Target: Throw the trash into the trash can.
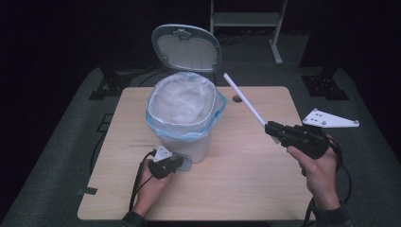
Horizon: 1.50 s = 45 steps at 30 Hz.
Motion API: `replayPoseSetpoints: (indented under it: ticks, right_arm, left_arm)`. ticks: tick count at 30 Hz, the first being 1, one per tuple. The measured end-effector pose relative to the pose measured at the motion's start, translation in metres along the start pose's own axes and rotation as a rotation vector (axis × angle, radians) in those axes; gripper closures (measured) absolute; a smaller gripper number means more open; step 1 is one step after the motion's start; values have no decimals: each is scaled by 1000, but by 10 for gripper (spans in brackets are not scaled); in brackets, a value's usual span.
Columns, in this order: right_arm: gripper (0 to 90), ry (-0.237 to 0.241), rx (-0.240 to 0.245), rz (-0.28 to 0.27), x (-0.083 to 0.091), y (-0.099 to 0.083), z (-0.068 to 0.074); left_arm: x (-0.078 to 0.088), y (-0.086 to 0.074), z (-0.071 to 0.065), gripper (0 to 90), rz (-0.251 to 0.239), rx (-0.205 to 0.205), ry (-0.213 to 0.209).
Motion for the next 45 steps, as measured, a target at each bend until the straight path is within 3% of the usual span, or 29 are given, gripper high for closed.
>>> replayPoseSetpoints:
  ticks: [11,45]
  right_arm:
    - [790,26,37,-17,-8,23,14]
    - [790,118,75,-10,-58,65,61]
  left_arm:
    - [0,0,0,897,-4,0,0]
    - [0,0,1,897,-4,3,-3]
Point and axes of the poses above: each handheld gripper's, and its own axes: x roughly backward along the jaws, y roughly out of its top, z roughly to its left, the point moved 6 cm from there along -x, roughly forward along the jaws, and after that the axes turned 15 degrees about -y, right-handed, at the moved point
